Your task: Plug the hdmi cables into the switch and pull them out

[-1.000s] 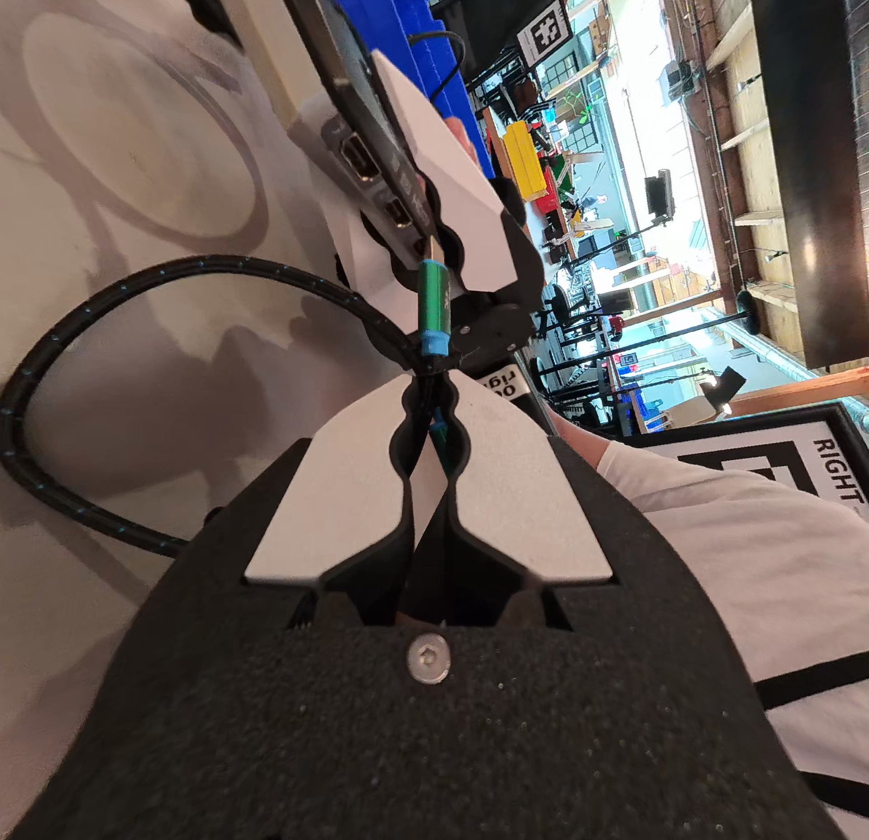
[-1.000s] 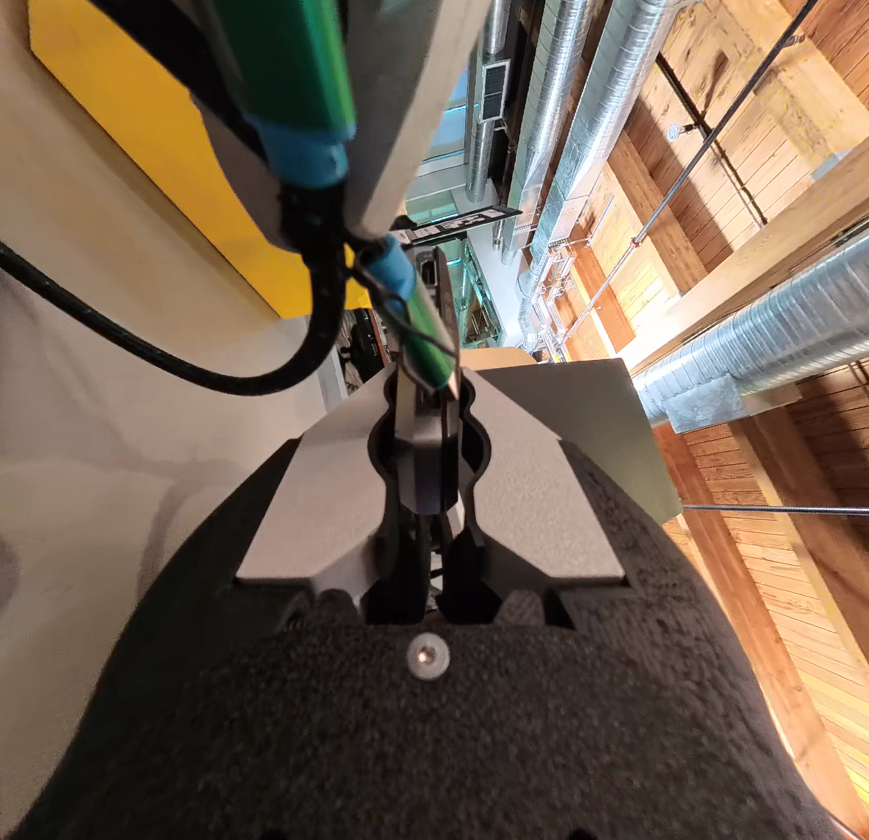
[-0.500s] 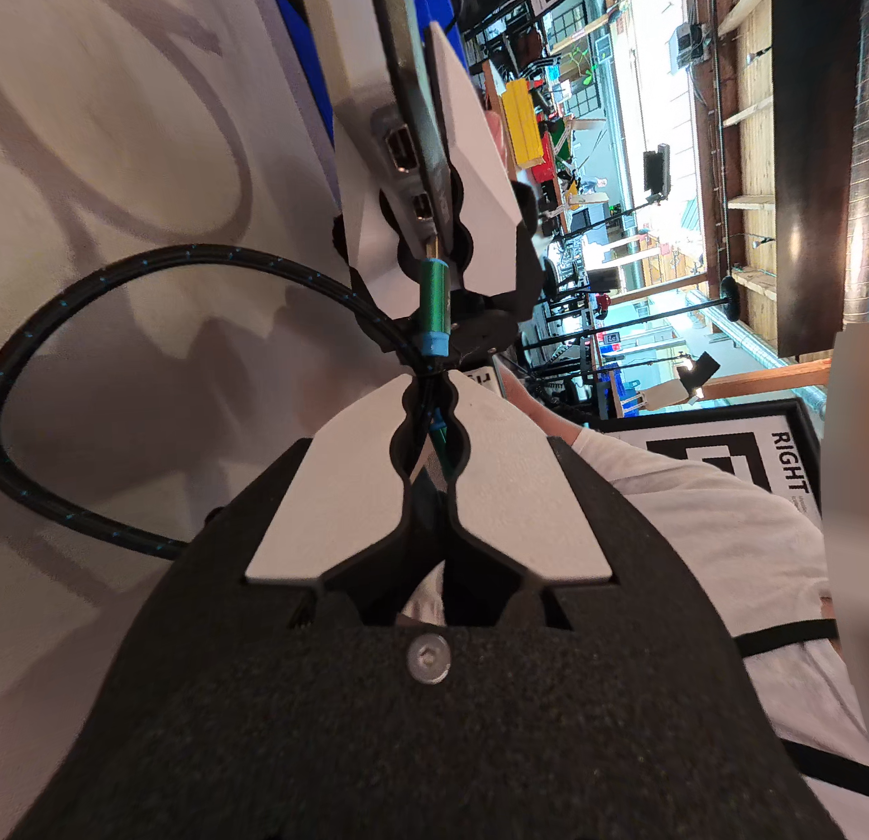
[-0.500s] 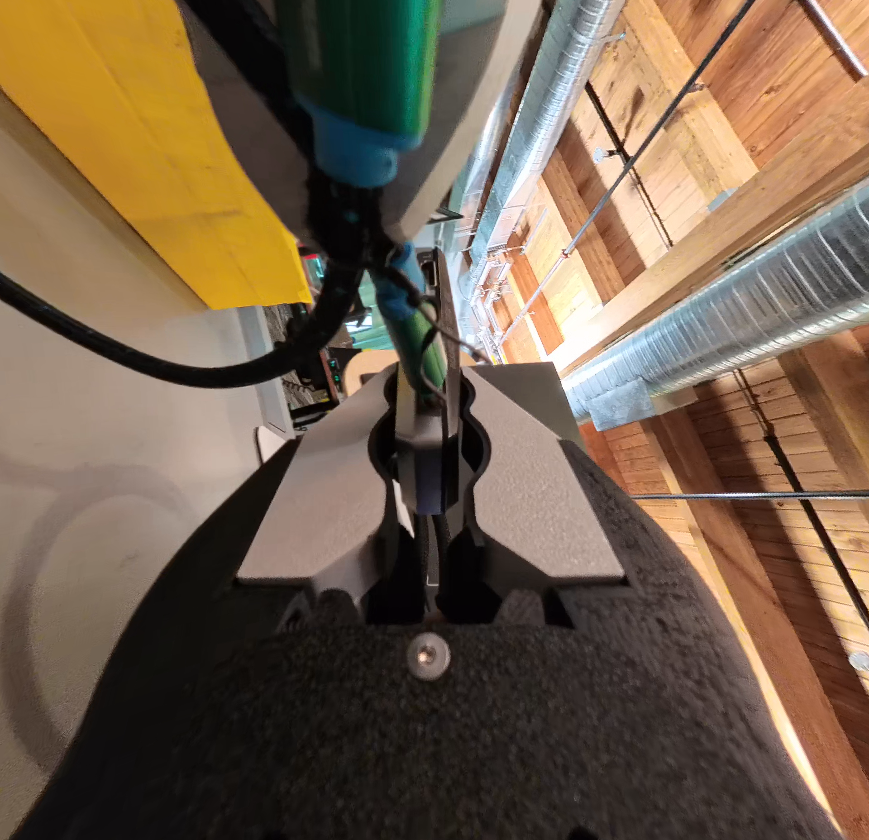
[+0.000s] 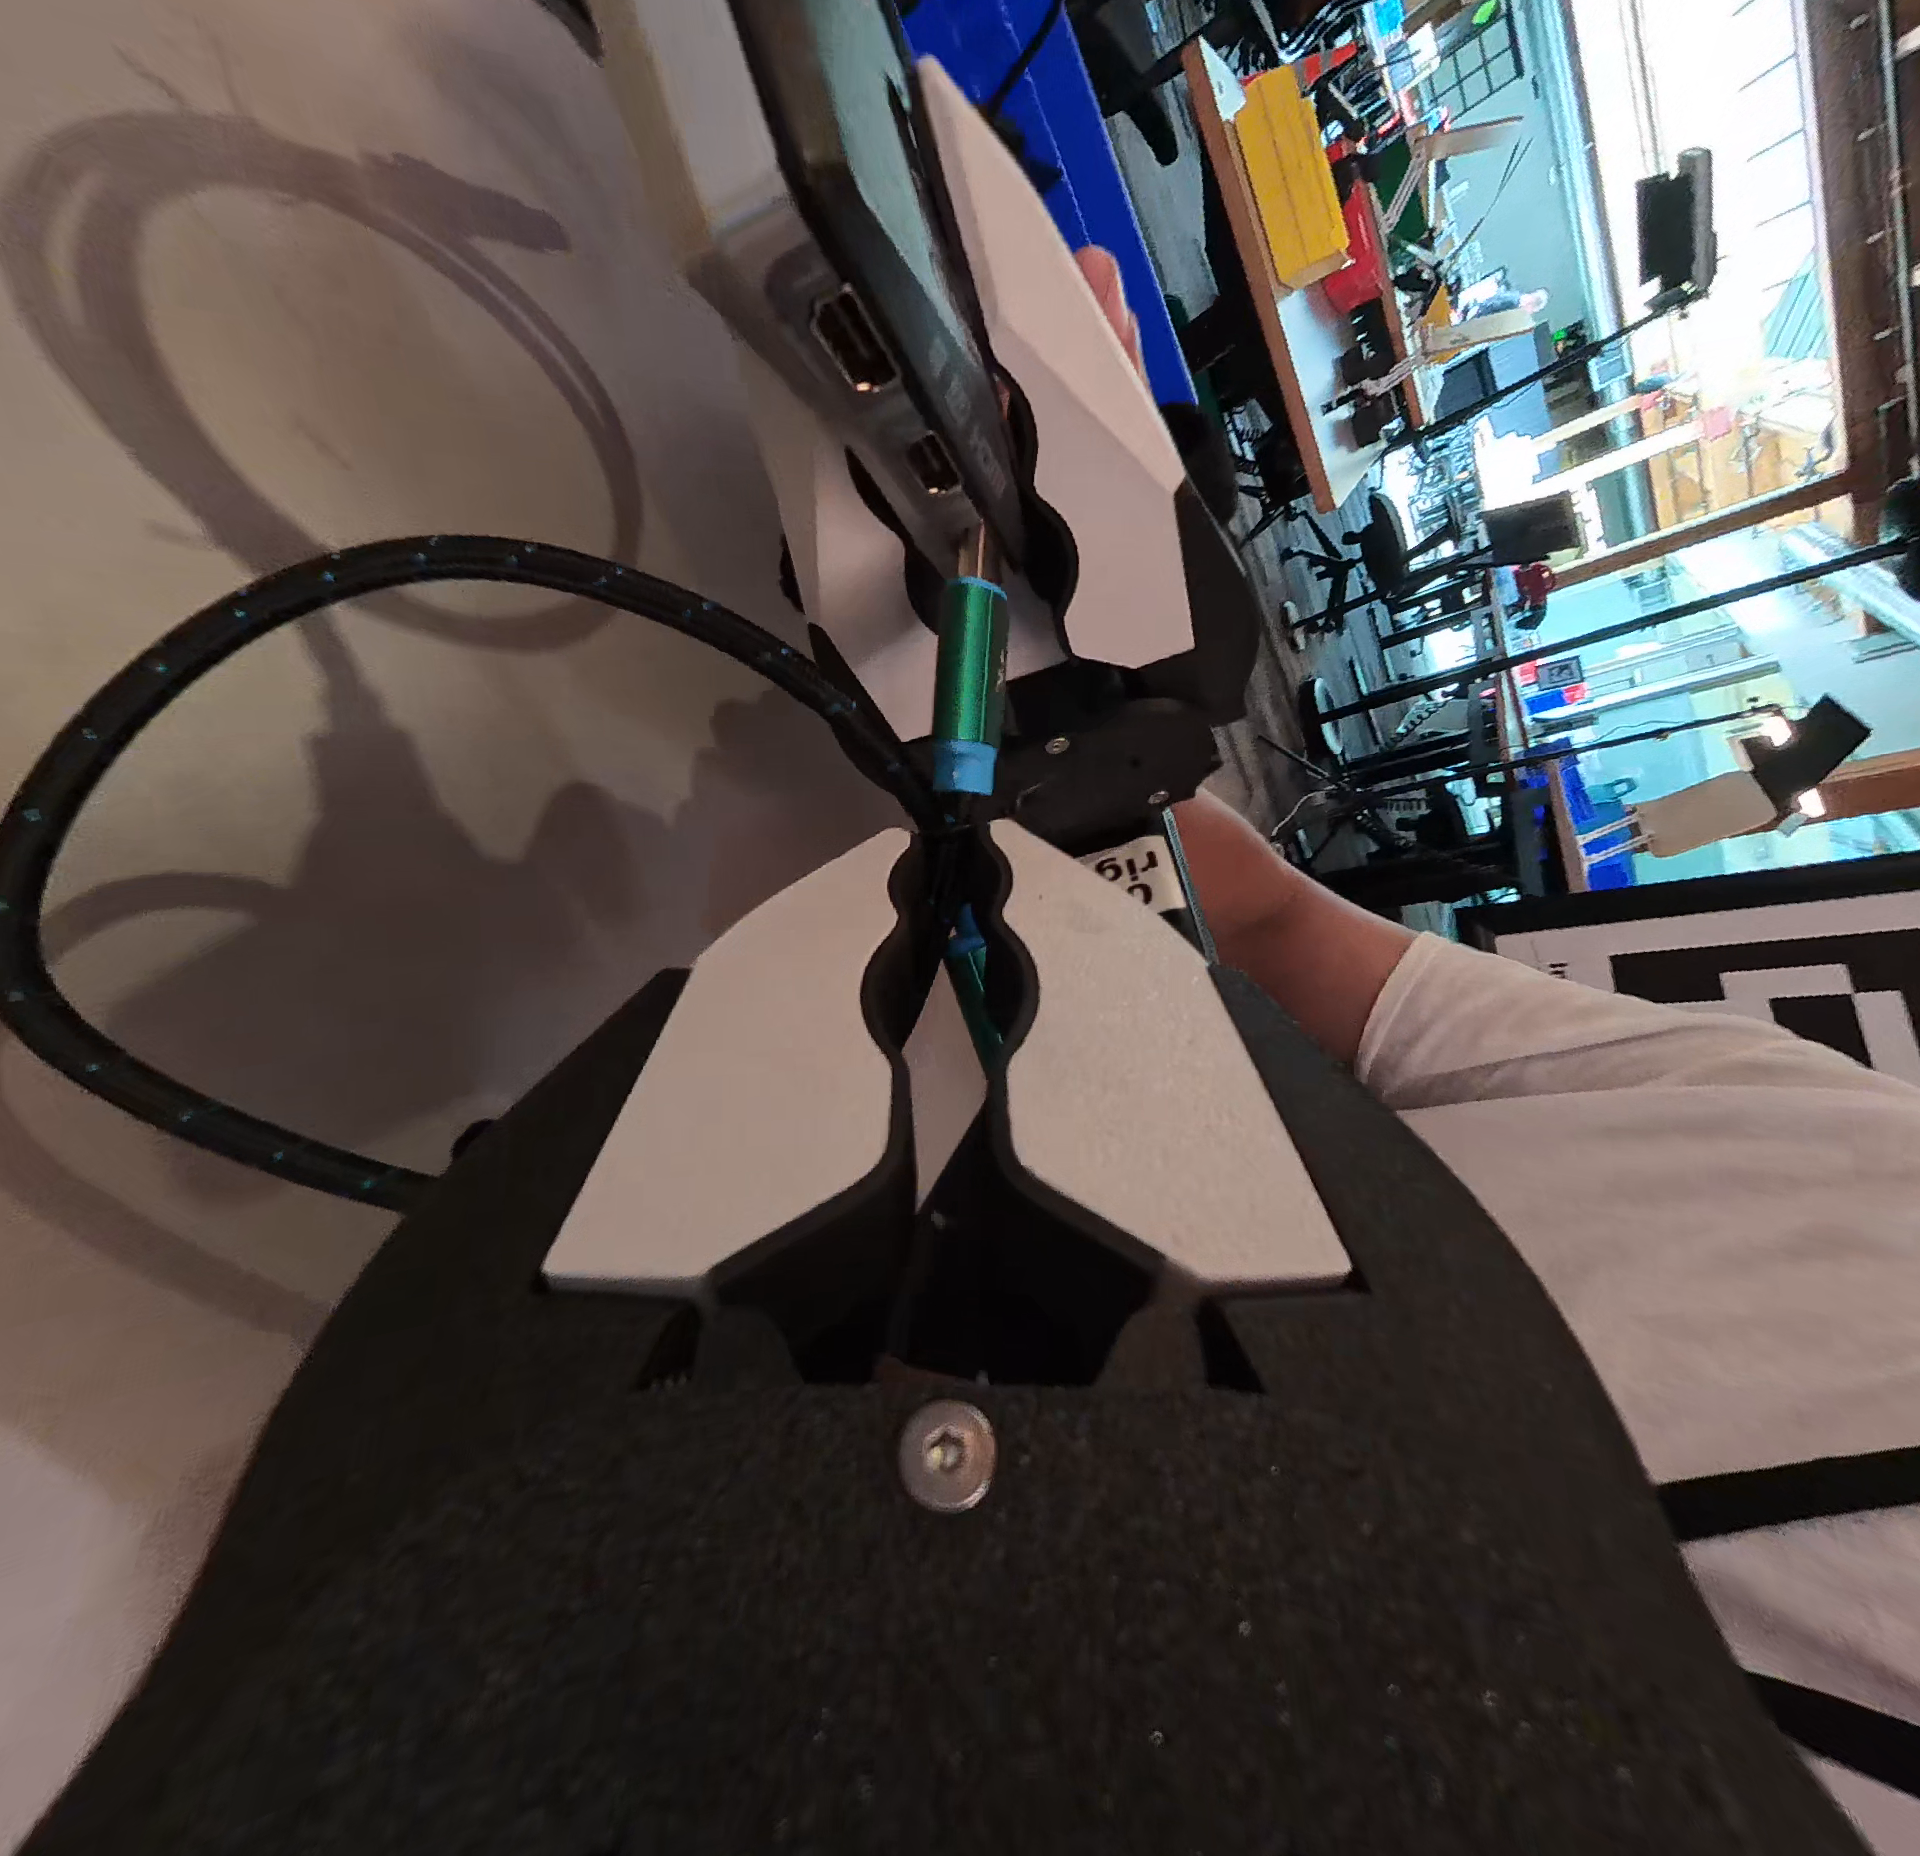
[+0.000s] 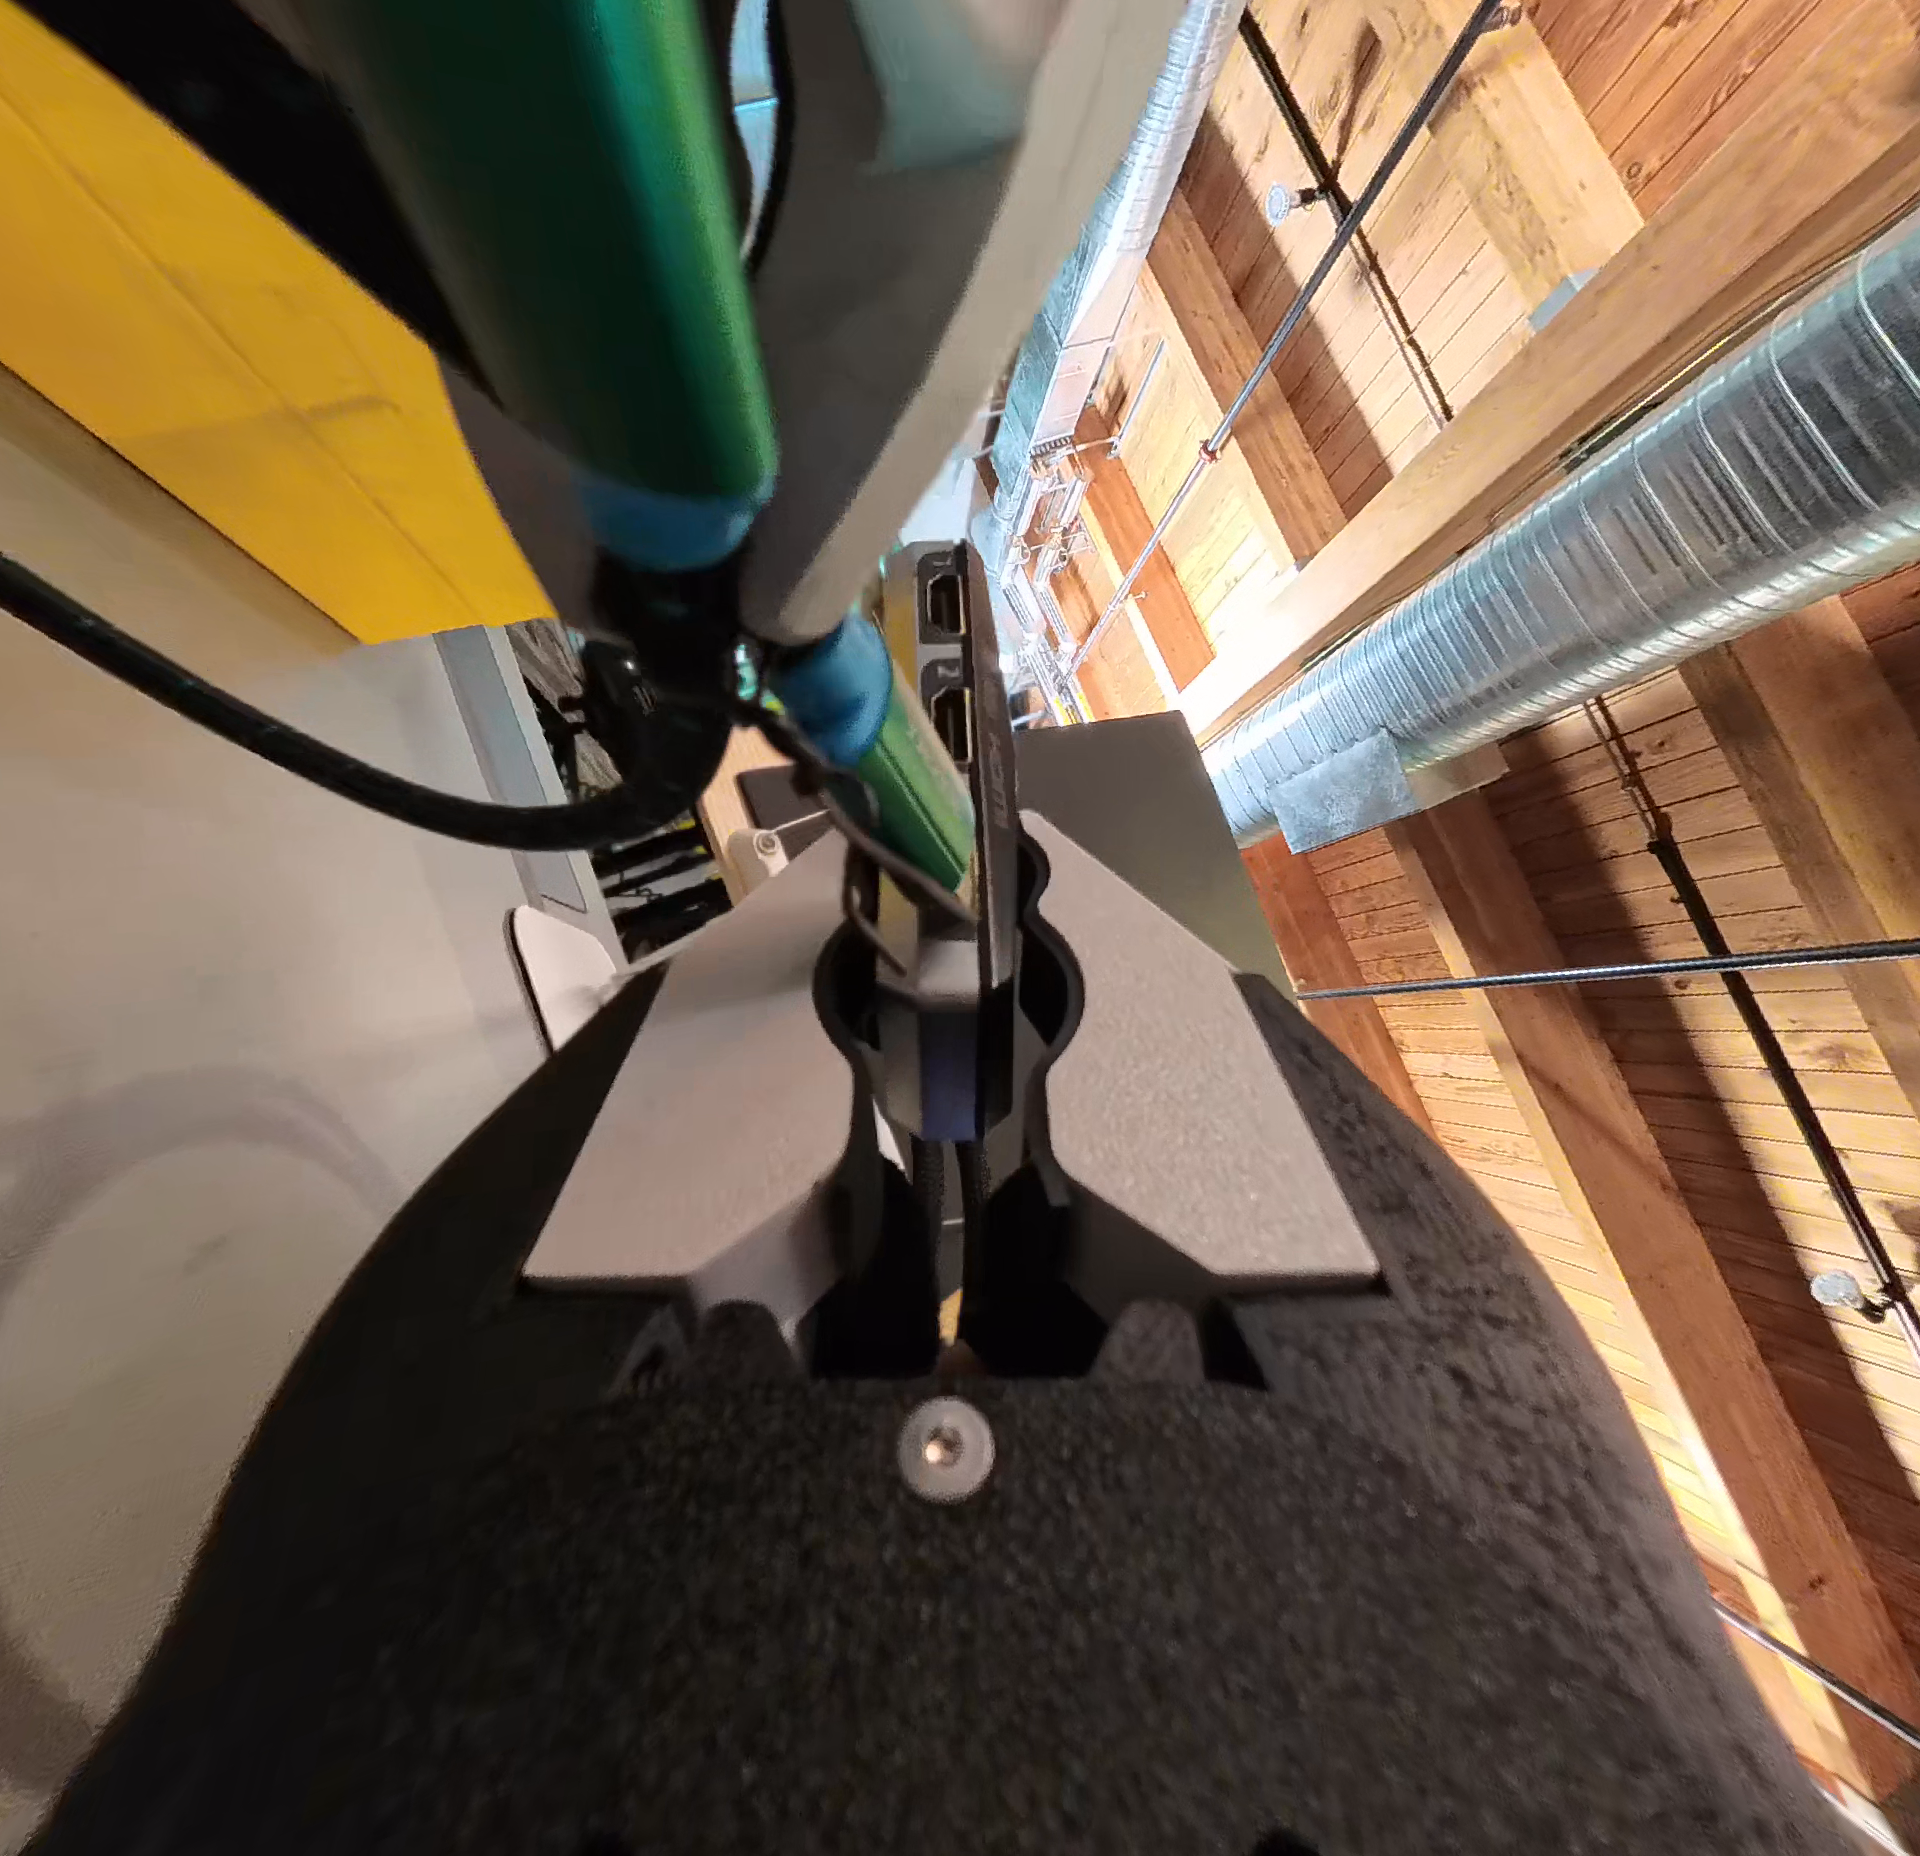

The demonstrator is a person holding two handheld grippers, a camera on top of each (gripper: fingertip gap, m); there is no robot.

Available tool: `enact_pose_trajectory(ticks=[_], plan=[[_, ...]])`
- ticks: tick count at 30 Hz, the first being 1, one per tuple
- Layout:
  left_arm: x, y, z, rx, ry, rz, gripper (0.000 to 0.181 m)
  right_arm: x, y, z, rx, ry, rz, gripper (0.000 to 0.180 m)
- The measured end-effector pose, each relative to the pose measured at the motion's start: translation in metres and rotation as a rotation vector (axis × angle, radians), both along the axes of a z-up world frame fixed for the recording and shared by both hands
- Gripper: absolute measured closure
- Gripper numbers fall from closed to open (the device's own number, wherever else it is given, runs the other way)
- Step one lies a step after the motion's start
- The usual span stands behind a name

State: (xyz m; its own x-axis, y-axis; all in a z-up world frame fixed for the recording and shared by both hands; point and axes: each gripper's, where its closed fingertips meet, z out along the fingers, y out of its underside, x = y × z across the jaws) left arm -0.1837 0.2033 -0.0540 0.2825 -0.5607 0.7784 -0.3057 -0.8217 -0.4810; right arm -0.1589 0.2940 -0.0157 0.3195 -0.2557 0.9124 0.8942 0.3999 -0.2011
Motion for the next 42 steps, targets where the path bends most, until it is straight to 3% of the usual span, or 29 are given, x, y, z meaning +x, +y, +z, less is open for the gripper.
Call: enact_pose_trajectory(ticks=[12,19,32,42], plan=[[0.003,0.012,-0.004,-0.082,-0.055,0.096,0.174,0.001,0.012,-0.016,-0.035,-0.075,-0.084,0.16],[0.01,0.021,-0.002,-0.071,-0.113,0.145,0.174,0.01,0.02,-0.017,-0.068,-0.045,-0.133,0.16],[-0.004,0.04,-0.003,-0.012,-0.115,0.153,0.174,0.005,0.024,-0.035,-0.14,-0.095,-0.056,0.158],[0.007,0.044,-0.006,0.011,-0.129,0.194,0.175,0.009,0.028,-0.034,-0.131,-0.069,-0.148,0.161]])
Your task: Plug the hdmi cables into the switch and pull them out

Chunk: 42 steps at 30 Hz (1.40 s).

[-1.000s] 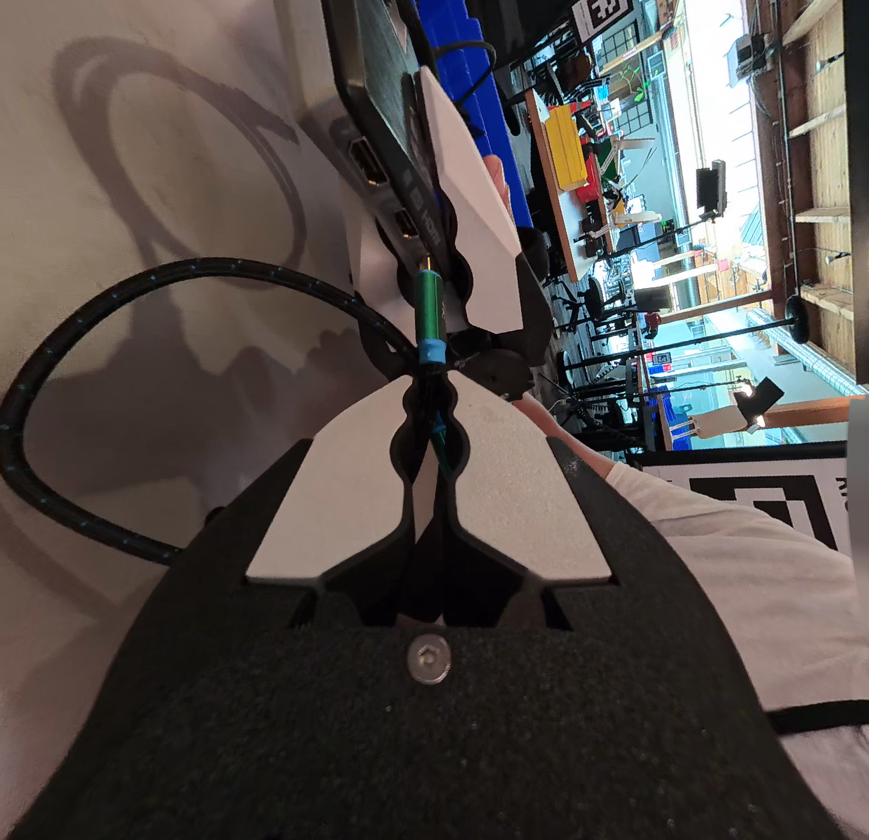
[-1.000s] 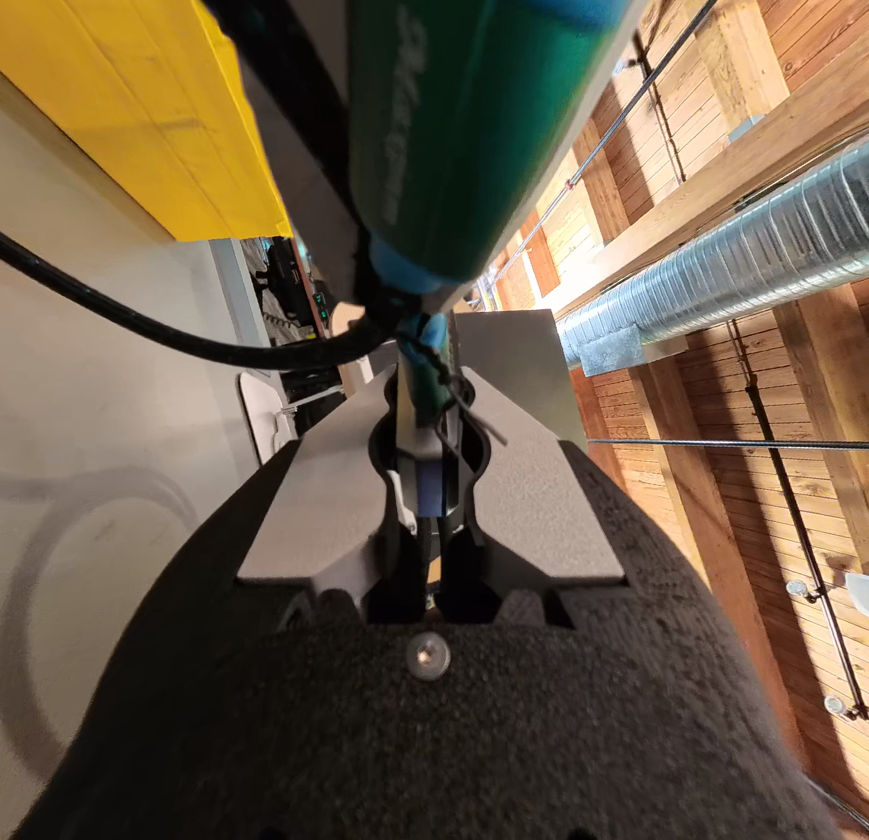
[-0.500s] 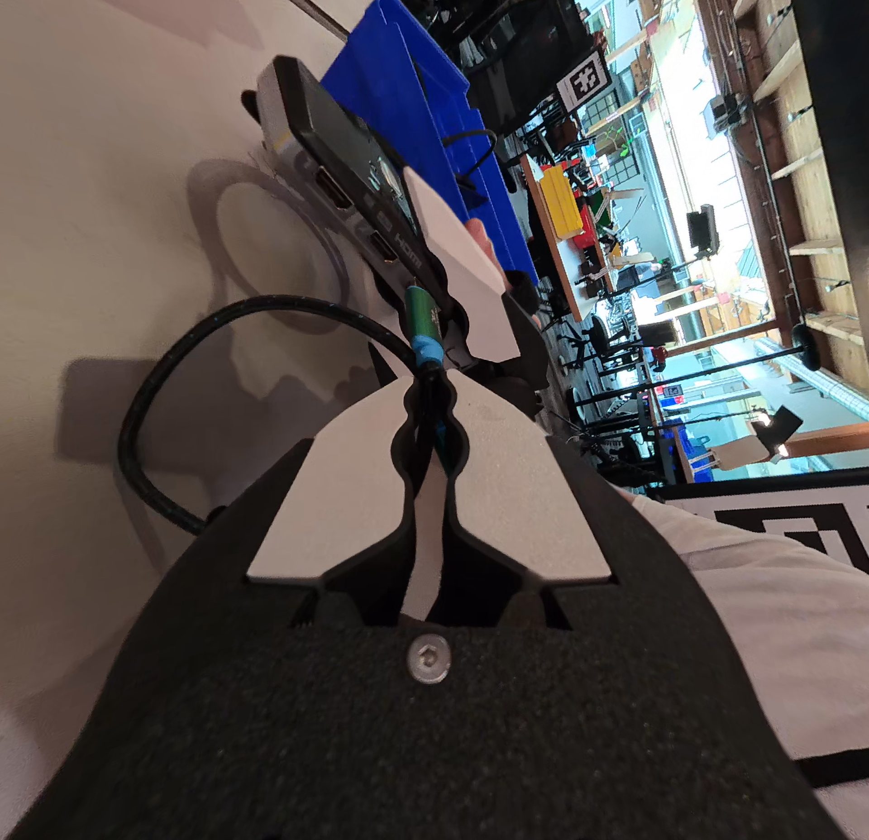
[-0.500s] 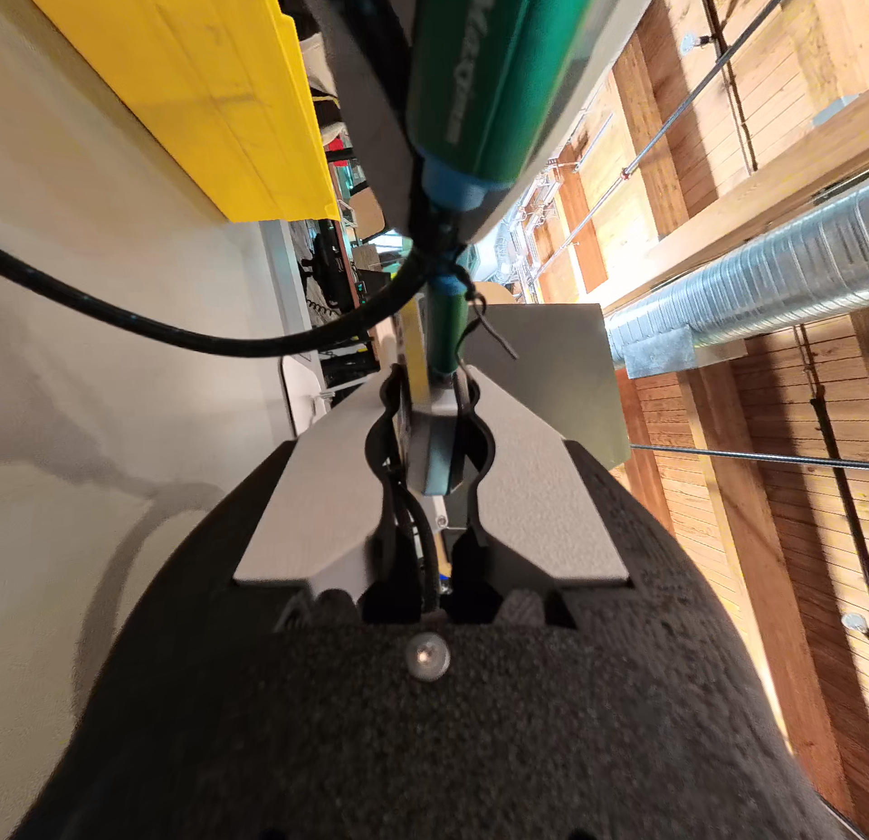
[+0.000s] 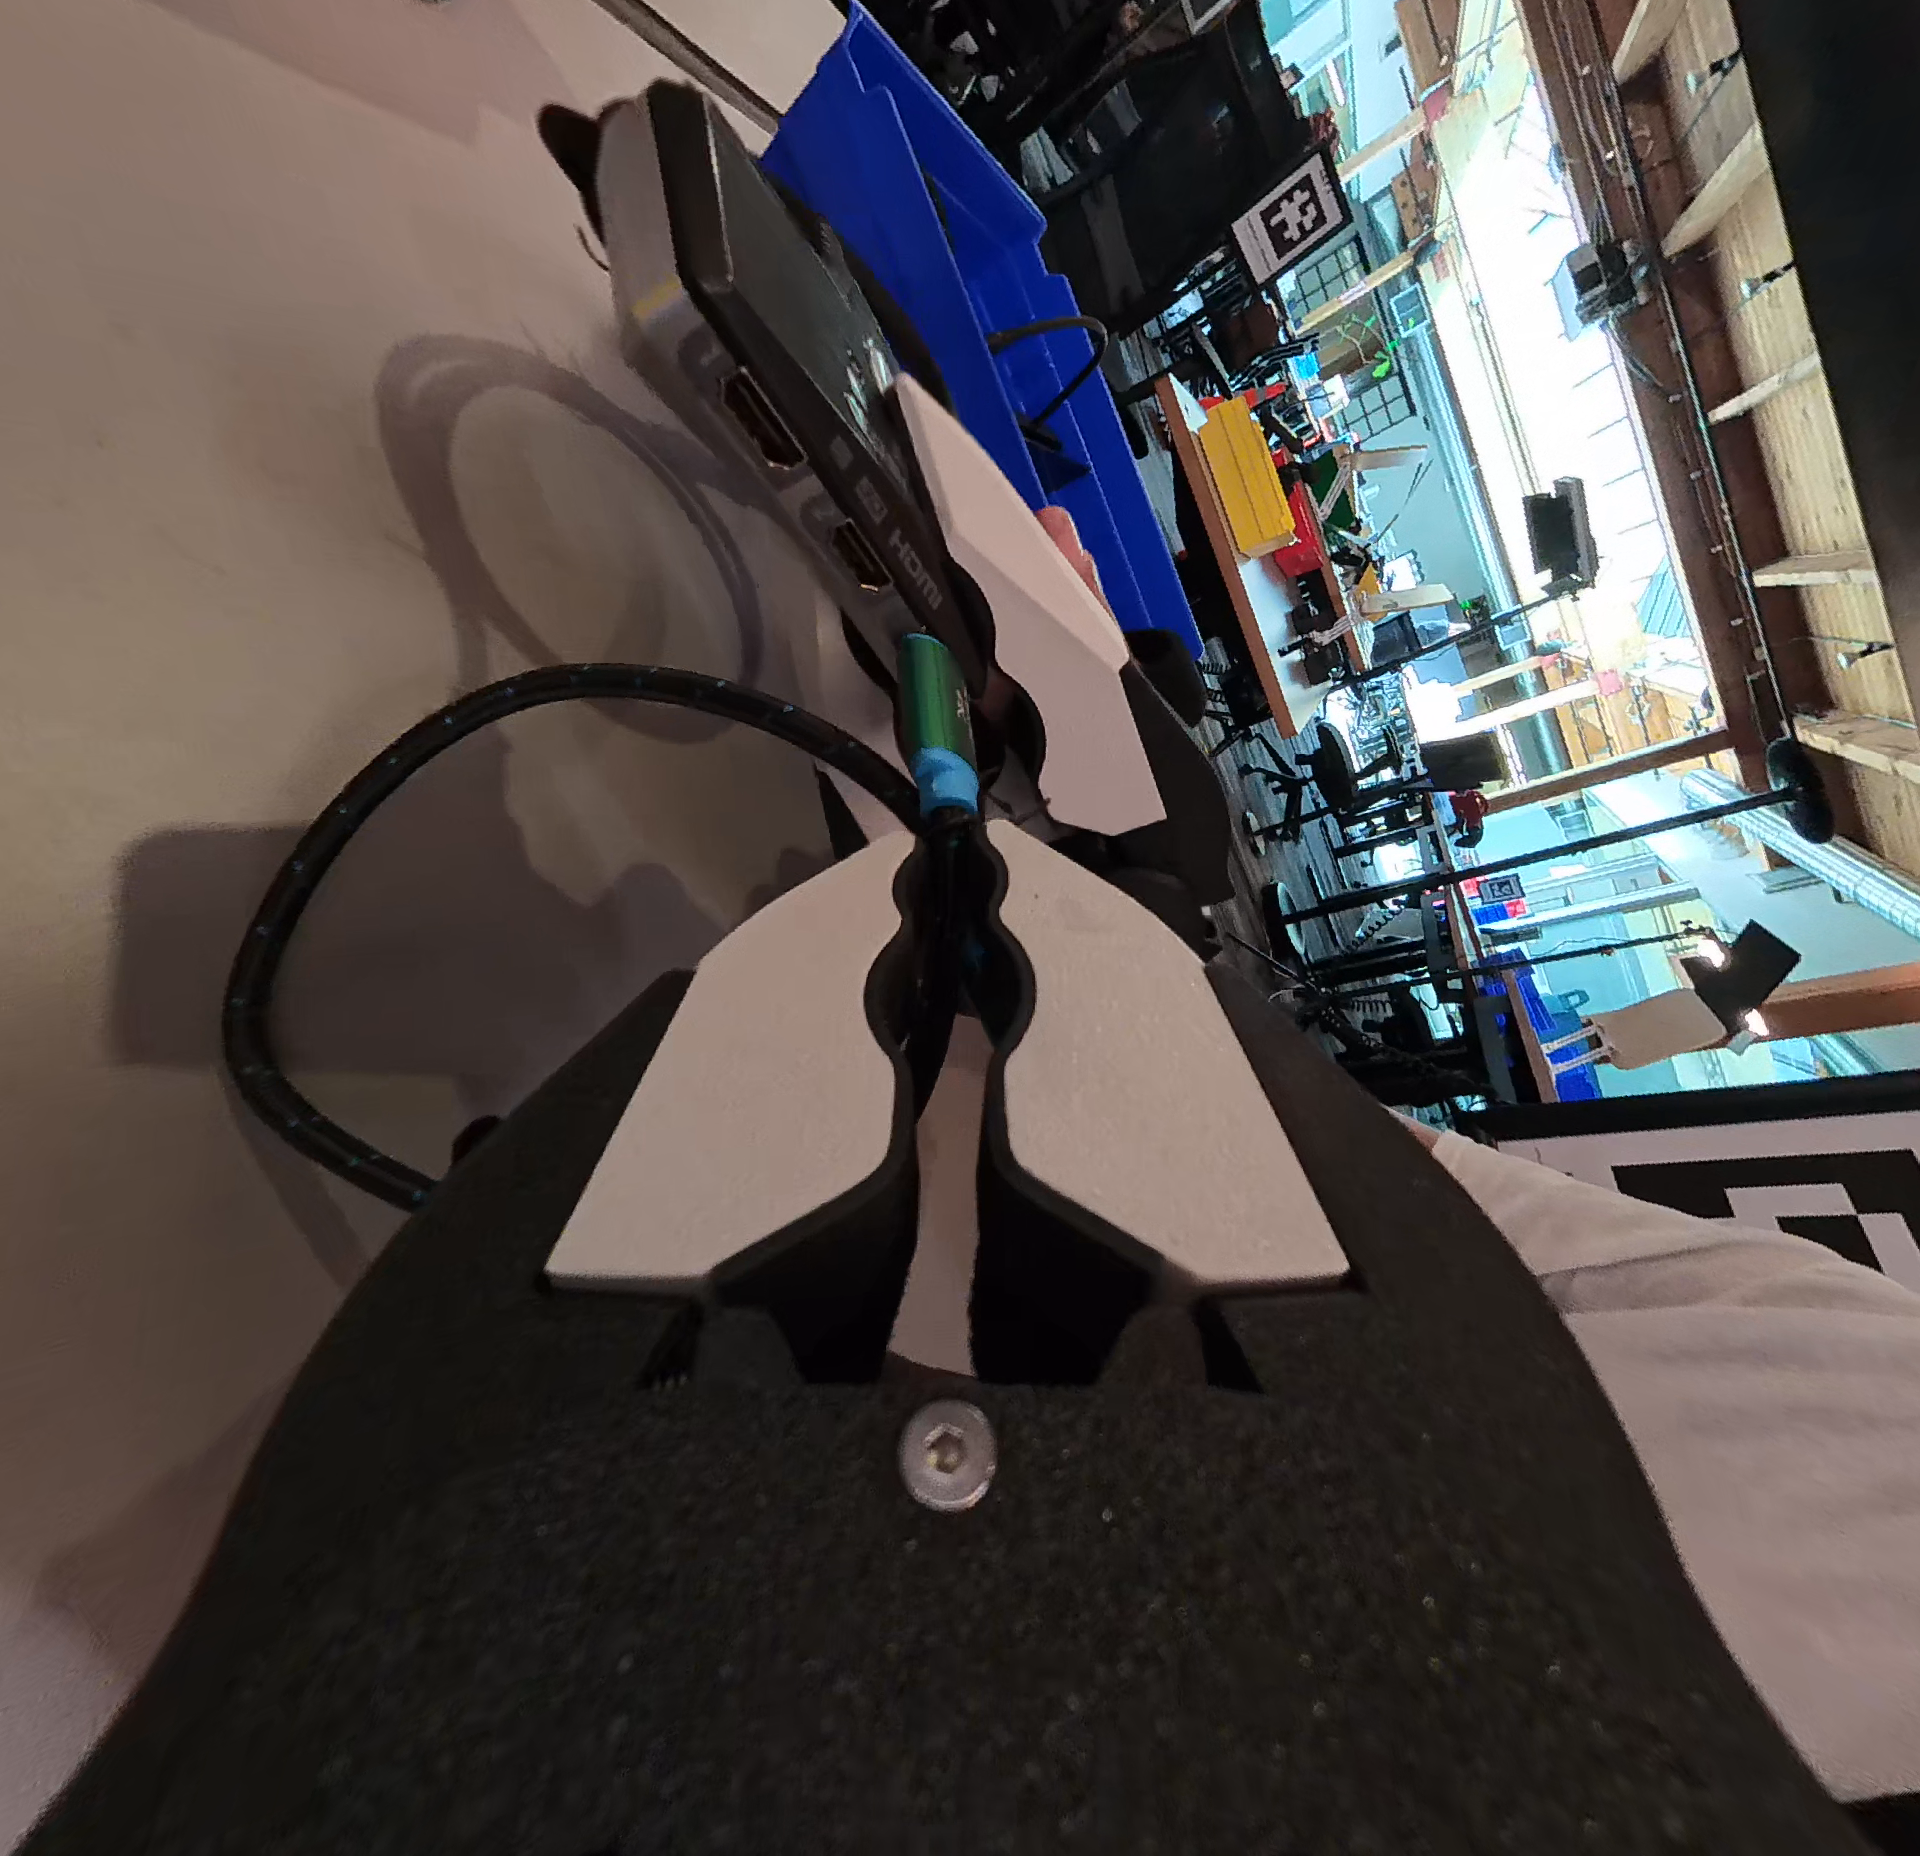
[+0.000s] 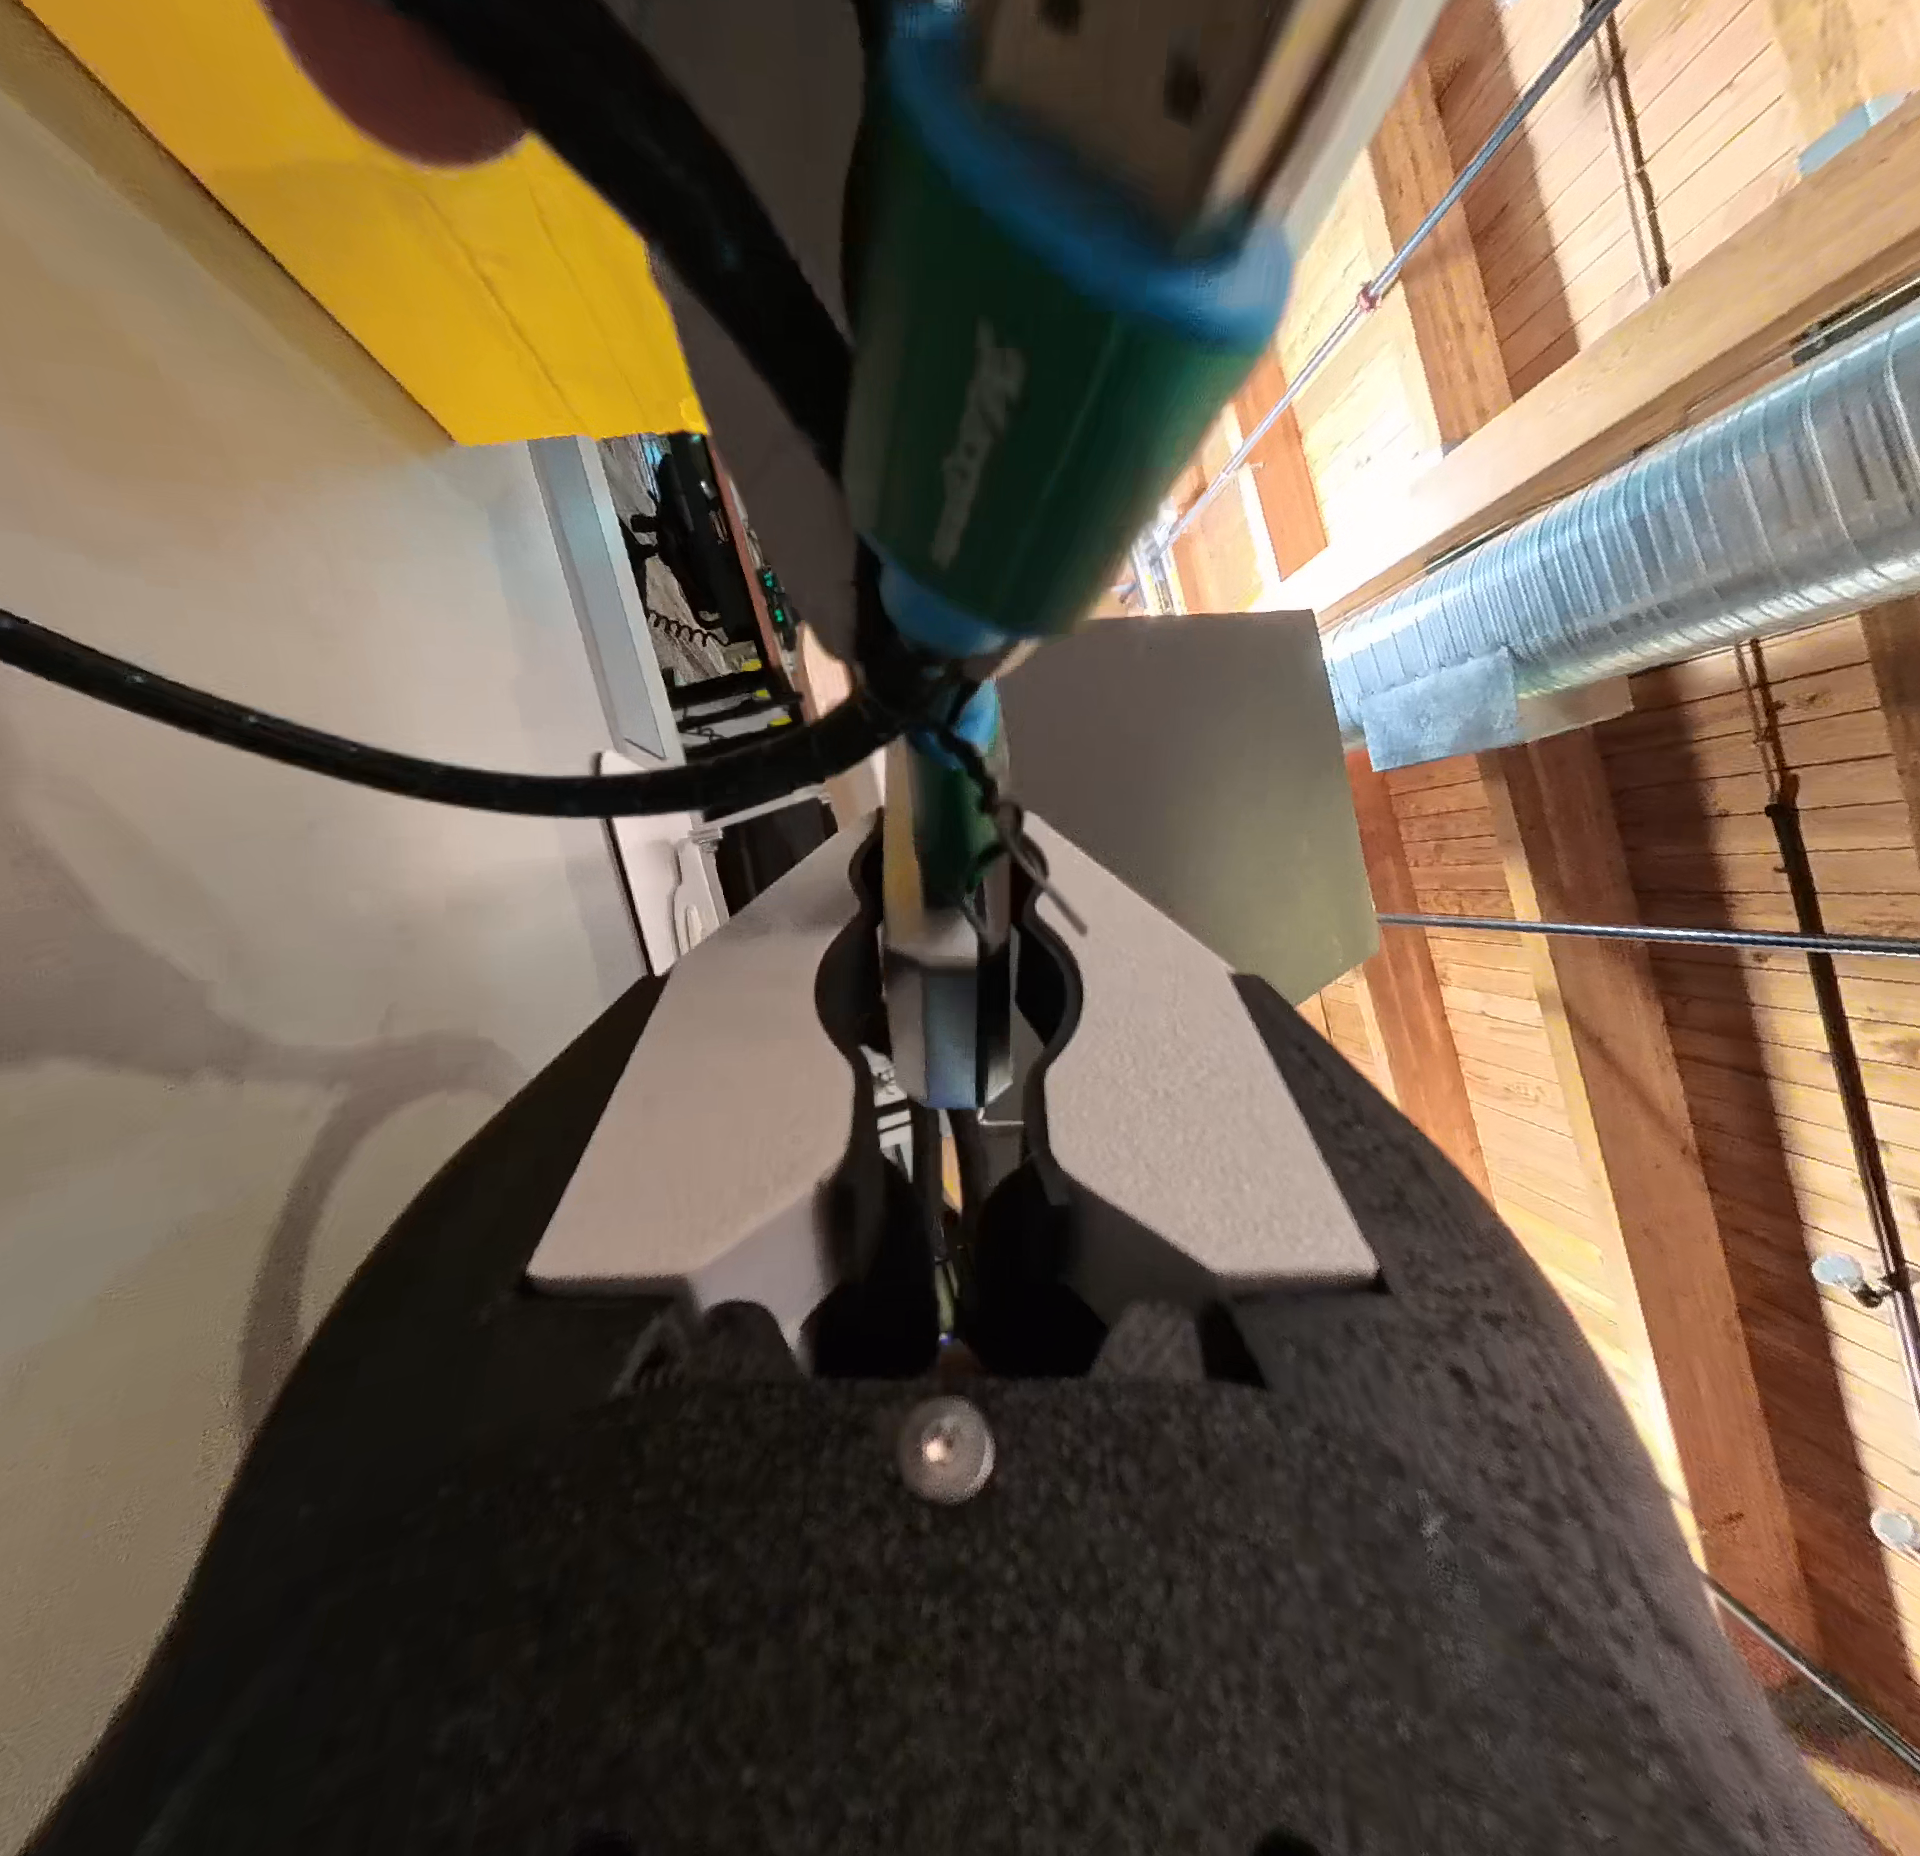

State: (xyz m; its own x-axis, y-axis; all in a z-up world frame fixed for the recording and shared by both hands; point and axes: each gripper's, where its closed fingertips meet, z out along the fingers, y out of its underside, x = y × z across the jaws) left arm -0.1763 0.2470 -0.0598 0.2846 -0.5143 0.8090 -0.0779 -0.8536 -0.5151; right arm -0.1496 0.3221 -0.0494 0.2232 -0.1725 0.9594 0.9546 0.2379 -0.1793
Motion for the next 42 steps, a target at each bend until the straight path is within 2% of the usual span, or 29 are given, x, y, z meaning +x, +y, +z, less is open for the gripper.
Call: enact_pose_trajectory(ticks=[4,9,13,16,19,22,26,30,34,38,42], plan=[[0.005,0.0,-0.001,0.032,-0.007,0.005,0.175,0.002,0.003,-0.004,-0.032,0.037,0.03,0.16],[-0.001,-0.011,0.005,0.144,-0.011,-0.06,0.171,-0.001,0.001,-0.009,-0.059,0.108,0.16,0.159],[-0.042,-0.029,0.003,0.334,0.023,-0.055,0.162,0.0,0.0,-0.025,-0.056,0.121,0.253,0.159],[-0.089,-0.029,-0.017,0.474,0.184,0.031,0.157,-0.001,0.0,-0.031,-0.072,0.154,0.315,0.159],[-0.151,-0.002,-0.022,0.582,0.331,0.222,0.157,-0.003,0.004,-0.038,-0.109,0.18,0.311,0.159],[-0.211,0.047,-0.024,0.594,0.565,0.346,0.155,-0.007,0.005,-0.043,-0.133,0.178,0.325,0.158],[-0.271,0.13,-0.041,0.601,1.009,0.326,0.148,-0.007,0.007,-0.044,-0.158,0.198,0.332,0.159],[-0.297,0.192,-0.073,0.463,1.239,0.294,0.148,-0.006,0.007,-0.046,-0.17,0.199,0.334,0.159],[-0.296,0.214,-0.107,0.323,1.264,0.285,0.148,-0.005,0.008,-0.047,-0.19,0.214,0.338,0.159],[-0.302,0.226,-0.111,0.349,1.32,0.373,0.147,-0.006,0.008,-0.047,-0.204,0.224,0.343,0.159],[-0.303,0.22,-0.12,0.366,1.401,0.336,0.144,-0.007,0.008,-0.049,-0.214,0.224,0.345,0.159]])
